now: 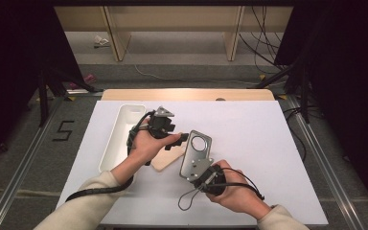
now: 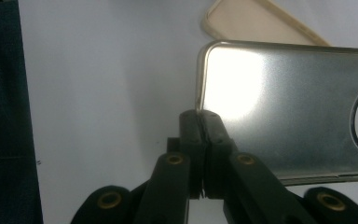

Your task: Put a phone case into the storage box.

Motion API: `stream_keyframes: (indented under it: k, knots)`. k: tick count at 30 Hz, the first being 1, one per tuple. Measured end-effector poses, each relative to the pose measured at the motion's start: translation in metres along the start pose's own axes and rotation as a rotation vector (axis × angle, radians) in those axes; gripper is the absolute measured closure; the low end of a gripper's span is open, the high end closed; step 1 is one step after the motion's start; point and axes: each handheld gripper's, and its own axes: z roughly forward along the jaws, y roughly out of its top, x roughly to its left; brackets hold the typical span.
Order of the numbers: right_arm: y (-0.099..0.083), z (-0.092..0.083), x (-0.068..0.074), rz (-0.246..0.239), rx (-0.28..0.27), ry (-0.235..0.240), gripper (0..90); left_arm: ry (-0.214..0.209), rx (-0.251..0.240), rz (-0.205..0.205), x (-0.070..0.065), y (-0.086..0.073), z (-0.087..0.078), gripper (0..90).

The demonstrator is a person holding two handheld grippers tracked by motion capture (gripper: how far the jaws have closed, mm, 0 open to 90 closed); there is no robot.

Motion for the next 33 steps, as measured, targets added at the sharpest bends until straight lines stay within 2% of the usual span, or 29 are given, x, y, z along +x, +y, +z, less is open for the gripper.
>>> stream_keyframes:
  k: [4, 5, 7, 13, 15, 16, 17, 21, 25, 29, 31, 32, 33]
  knots:
    - [0.000, 0.000, 0.000, -0.010, -0.002, 0.001, 89.4, -0.014, 0.024, -0.020, 0.000, 0.004, 0.011, 42.0]
    - [0.000, 0.000, 0.000, -0.010, -0.001, 0.001, 89.3, -0.003, 0.028, -0.028, 0.000, 0.005, 0.015, 43.6]
    - [0.000, 0.000, 0.001, -0.010, -0.004, -0.001, 89.4, -0.007, 0.047, -0.037, -0.001, 0.006, 0.020, 45.3]
    - [0.002, -0.002, 0.001, -0.010, -0.013, -0.009, 89.4, -0.018, 0.089, -0.060, -0.002, 0.007, 0.028, 49.6]
    - [0.002, -0.002, 0.001, -0.011, -0.011, -0.011, 89.3, -0.018, 0.097, -0.077, -0.001, 0.008, 0.030, 54.3]
    - [0.002, -0.002, 0.001, -0.011, -0.011, -0.011, 89.3, -0.018, 0.097, -0.077, -0.001, 0.008, 0.030, 55.0]
    - [0.002, -0.002, 0.001, -0.012, -0.010, -0.011, 89.3, -0.026, 0.100, -0.096, 0.000, 0.008, 0.032, 55.9]
    - [0.003, -0.002, 0.002, -0.019, -0.014, -0.016, 89.3, -0.041, 0.107, -0.127, 0.001, 0.007, 0.033, 59.5]
    - [0.003, -0.002, 0.002, -0.022, -0.014, -0.014, 89.3, -0.057, 0.113, -0.138, 0.001, 0.006, 0.034, 65.1]
    - [0.003, -0.002, 0.003, -0.026, -0.013, -0.015, 89.3, -0.057, 0.114, -0.144, 0.001, 0.006, 0.034, 69.8]
    - [0.003, -0.001, 0.003, -0.029, -0.009, -0.011, 89.3, -0.066, 0.106, -0.166, 0.001, 0.006, 0.034, 71.6]
    - [0.002, -0.001, 0.003, -0.029, -0.009, -0.008, 89.3, -0.081, 0.094, -0.190, 0.000, 0.007, 0.033, 72.8]
    - [0.002, -0.001, 0.003, -0.029, -0.009, -0.008, 89.3, -0.081, 0.094, -0.190, 0.000, 0.007, 0.033, 74.1]
